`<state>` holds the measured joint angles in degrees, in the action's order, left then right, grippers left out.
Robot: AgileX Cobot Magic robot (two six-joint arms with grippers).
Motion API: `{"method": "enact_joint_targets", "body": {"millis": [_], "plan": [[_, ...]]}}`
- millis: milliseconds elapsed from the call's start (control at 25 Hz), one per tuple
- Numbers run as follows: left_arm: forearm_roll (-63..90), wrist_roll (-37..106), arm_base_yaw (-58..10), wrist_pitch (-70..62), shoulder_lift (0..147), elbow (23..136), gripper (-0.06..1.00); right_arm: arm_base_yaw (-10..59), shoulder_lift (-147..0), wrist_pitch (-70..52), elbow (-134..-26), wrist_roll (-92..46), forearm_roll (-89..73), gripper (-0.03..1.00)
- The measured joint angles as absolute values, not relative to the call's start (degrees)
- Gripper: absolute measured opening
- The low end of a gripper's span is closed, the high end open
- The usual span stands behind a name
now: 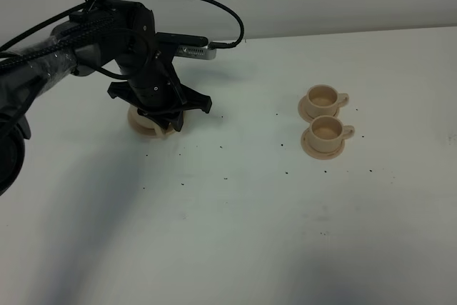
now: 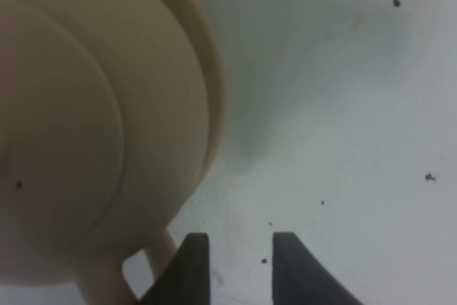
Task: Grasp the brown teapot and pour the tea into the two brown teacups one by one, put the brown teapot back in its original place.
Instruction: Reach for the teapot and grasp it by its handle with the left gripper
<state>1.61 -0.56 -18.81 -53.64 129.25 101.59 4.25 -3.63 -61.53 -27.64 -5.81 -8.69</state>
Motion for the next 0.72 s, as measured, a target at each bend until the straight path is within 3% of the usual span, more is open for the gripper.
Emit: {"method": "enact_joint_targets", "body": {"millis": [720], "plan": [[-9.6, -1.7, -18.9, -59.2, 129.3, 101.6, 0.24, 4.3, -3.6, -61.5, -27.6, -5.8, -8.7, 0.35]]}}
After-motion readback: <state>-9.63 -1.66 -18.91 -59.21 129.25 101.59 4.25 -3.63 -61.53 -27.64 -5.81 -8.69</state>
